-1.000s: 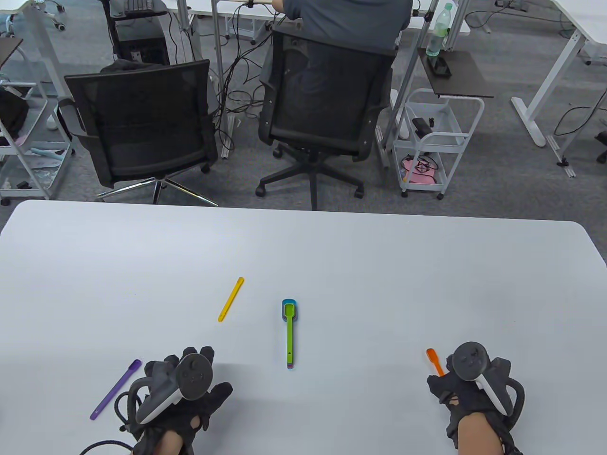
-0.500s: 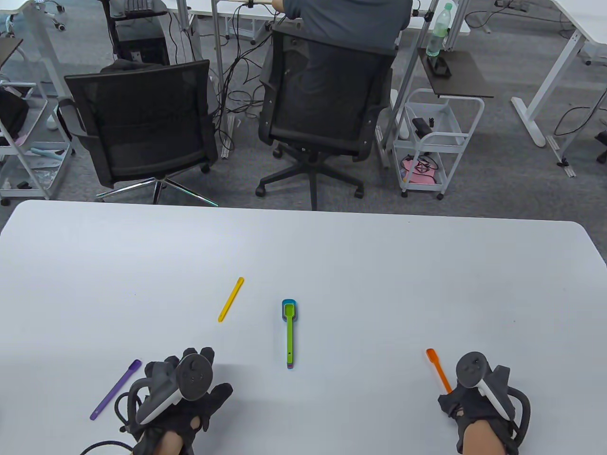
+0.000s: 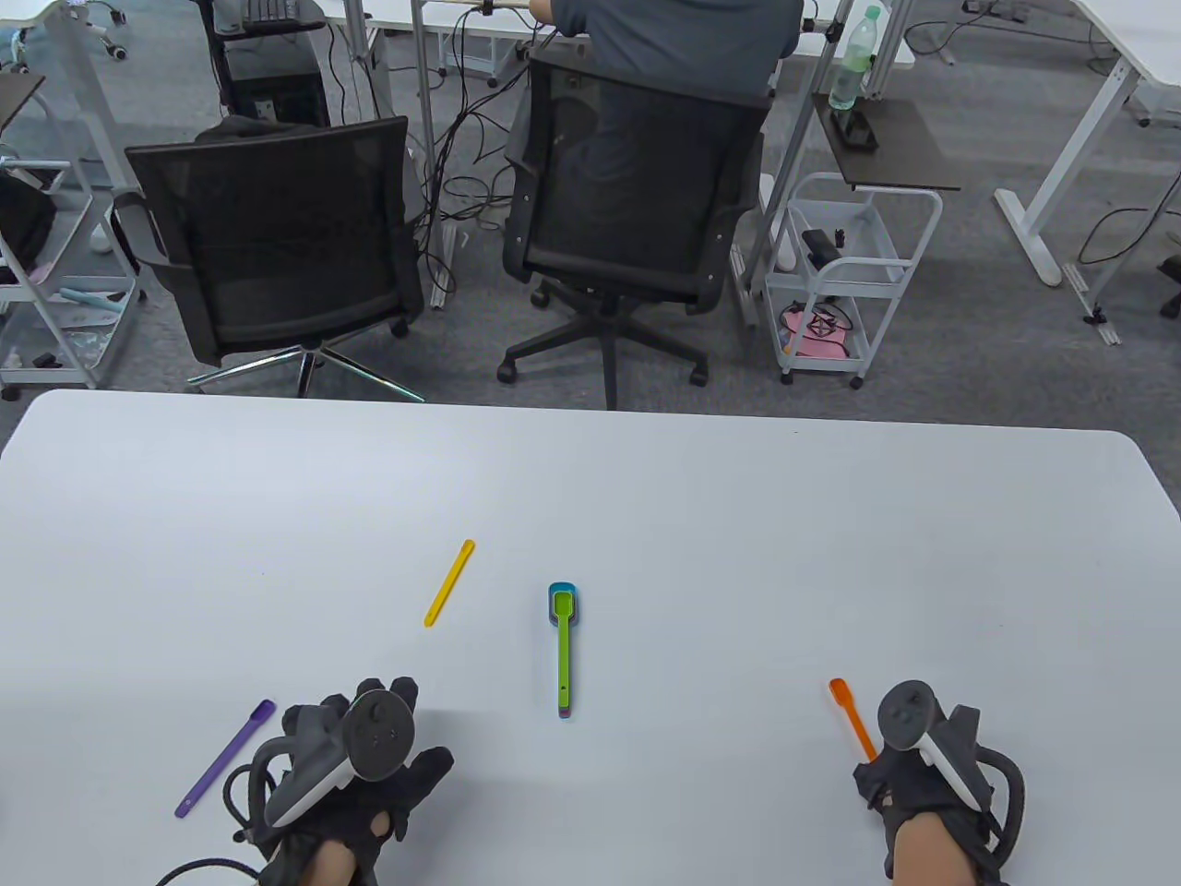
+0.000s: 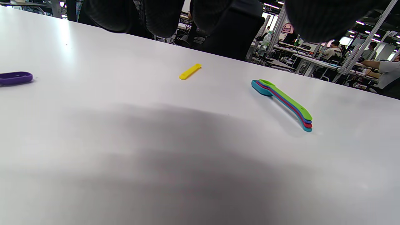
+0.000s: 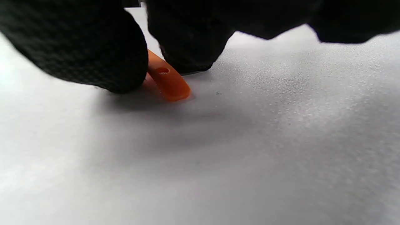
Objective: Nest measuring spoons
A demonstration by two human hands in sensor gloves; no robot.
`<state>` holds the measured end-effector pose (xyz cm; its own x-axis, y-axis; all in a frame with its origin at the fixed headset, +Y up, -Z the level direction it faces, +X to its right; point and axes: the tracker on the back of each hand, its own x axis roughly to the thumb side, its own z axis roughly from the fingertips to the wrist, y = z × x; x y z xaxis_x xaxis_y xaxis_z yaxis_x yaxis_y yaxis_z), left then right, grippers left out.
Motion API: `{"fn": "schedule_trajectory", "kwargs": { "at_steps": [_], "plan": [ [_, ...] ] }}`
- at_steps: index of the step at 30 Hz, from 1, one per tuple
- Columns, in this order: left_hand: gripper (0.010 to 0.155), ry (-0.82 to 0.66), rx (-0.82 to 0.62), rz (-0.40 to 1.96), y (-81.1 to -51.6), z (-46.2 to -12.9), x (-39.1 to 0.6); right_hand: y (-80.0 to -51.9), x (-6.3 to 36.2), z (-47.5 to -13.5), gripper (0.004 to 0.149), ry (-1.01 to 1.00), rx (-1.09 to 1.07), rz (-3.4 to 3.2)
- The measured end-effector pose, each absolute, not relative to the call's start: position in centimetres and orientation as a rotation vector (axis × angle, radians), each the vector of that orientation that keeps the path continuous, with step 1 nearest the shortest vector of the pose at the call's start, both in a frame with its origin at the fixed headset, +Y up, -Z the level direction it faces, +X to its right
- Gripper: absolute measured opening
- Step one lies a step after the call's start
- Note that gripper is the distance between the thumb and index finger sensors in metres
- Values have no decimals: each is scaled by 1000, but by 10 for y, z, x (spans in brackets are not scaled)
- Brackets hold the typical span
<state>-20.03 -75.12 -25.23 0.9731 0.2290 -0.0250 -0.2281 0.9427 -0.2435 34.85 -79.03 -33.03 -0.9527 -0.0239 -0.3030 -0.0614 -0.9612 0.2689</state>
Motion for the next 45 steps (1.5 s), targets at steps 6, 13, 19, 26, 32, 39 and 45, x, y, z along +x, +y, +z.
{"fn": "schedule_trajectory", "kwargs": {
  "at_steps": [6, 13, 19, 26, 32, 39, 45],
  "plan": [
    [96, -3, -246, 237, -751, -252, -201, -791, 348, -330, 62, 418, -487, 3069],
    [96, 0, -243, 240, -751, -252, -201, -792, 348, -330, 59, 386, -489, 3063],
    [96, 1, -242, 239, -750, -252, -202, -791, 348, -331, 57, 324, -519, 3056],
    [96, 7, -239, 238, -750, -252, -204, -771, 335, -339, 57, 207, -548, 2994],
    [96, -3, -239, 234, -750, -251, -201, -749, 290, -355, 57, 192, -536, 2942],
    [96, -13, -233, 236, -750, -251, -200, -734, 209, -374, 58, 178, -509, 2916],
    [96, -11, -239, 243, -750, -251, -201, -735, 148, -383, 57, 178, -448, 2896]
  ]
}}
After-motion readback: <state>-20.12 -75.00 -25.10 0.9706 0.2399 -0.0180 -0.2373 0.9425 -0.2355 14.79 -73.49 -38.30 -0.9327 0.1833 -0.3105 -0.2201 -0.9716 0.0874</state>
